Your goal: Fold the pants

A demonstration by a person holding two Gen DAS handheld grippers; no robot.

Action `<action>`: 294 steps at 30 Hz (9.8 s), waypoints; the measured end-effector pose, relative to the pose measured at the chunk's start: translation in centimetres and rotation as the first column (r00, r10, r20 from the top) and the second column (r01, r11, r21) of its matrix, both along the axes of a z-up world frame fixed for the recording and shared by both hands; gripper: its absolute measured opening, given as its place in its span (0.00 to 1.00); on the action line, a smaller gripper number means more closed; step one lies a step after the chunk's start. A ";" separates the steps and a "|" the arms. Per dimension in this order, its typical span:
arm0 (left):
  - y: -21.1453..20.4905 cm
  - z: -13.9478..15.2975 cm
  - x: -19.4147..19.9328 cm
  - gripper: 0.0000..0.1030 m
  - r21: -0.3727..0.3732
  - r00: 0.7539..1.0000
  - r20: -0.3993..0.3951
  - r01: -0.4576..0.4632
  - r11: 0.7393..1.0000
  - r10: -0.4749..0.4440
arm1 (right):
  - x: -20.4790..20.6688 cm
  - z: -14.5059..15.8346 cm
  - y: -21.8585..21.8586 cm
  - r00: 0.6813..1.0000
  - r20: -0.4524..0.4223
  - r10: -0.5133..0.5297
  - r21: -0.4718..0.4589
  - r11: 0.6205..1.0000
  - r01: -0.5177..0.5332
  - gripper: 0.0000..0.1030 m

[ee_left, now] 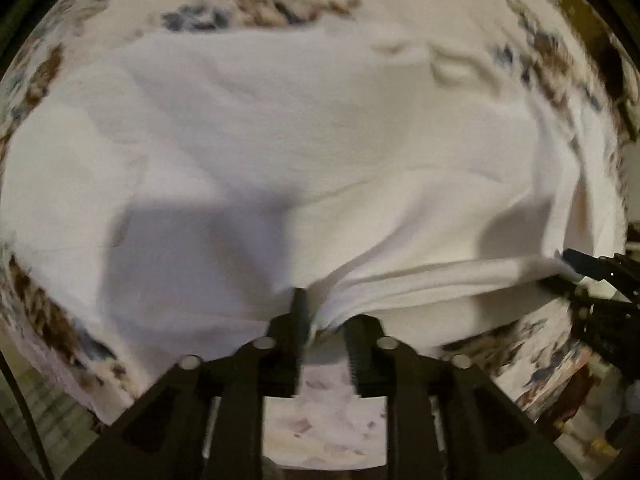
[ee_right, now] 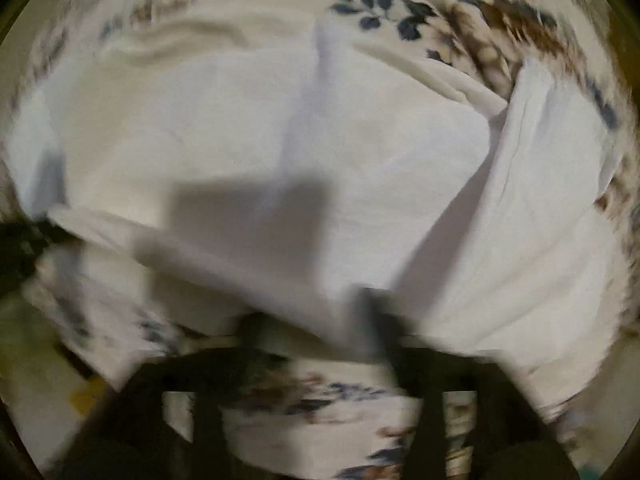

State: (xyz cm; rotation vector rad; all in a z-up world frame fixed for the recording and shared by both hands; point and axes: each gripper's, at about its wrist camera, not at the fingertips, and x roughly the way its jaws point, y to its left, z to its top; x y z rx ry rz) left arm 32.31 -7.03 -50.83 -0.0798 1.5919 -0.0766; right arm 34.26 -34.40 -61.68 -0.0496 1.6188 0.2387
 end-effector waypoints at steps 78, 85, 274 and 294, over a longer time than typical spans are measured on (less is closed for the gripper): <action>34.4 -2.8 -0.3 0.31 -0.139 0.737 0.116 -0.652 0.746 0.666 | -12.5 -1.6 7.8 0.457 -0.294 -0.840 0.321 0.364 0.874 0.15; 33.8 1.7 -3.4 0.15 -0.164 0.736 0.223 -0.618 0.769 0.639 | -13.3 3.2 8.9 0.560 -0.199 -0.804 0.348 0.476 0.807 0.11; -10.9 -2.1 5.1 1.00 -0.085 0.979 0.132 -0.143 0.986 0.153 | -7.2 0.8 -30.6 0.380 0.080 -0.922 0.681 0.329 0.655 0.04; 15.7 3.6 -2.5 1.00 0.066 0.934 0.131 -0.343 0.937 0.332 | -2.8 6.5 13.9 0.848 0.222 -0.481 0.482 0.810 0.333 0.04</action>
